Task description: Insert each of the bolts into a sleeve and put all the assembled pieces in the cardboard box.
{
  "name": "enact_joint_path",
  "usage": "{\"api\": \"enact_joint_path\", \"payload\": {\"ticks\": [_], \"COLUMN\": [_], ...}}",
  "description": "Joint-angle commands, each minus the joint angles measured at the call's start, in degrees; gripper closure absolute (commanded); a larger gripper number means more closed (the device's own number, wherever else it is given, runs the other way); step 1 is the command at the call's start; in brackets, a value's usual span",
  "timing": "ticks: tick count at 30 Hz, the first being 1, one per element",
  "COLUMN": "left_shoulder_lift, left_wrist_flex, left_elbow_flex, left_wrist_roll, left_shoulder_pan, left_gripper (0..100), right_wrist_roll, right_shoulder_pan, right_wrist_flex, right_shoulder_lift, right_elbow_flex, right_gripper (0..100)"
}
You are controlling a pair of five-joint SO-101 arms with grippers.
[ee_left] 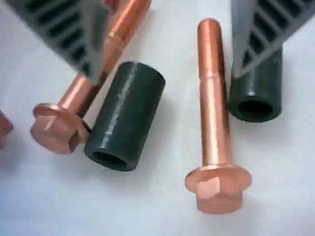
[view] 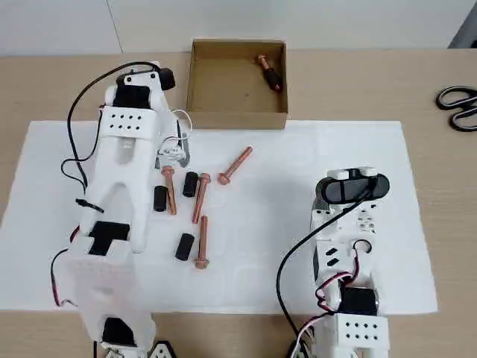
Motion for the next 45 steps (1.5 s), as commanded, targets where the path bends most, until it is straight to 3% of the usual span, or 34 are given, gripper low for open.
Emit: {"api": "enact_joint_path", "payload": {"ticks": [1,12,22,45], "left_shoulder_lift": [1.0,7.0,7.0,9.7], "left_wrist_flex": [1.0,0.7,-0.1,-3.8], "left_elbow_flex": [-2.4,-2.6,-3.5,-4.1], "left_wrist_roll": [-0.1,-0.1,-0.1,-0.1], "left_shoulder_pan": [0.2,0.1,-6.1,-2.1], "left_gripper": [80,80,80,80], "right_wrist_roll": [-0.4,-0.4,-0.4,-0.4], "right_shoulder_pan": [0.7,0.7,0.7,0.7], "right_wrist_flex": [-0.5,-0.4,-0.4,-0.4], "right_shoulder_lift": [-1.2,-1.2,-1.2,-1.2], "right_elbow_flex": [-0.4,-0.4,-0.3,-0.3], "right_gripper": [99.4,99.4,99.4,99.4]}}
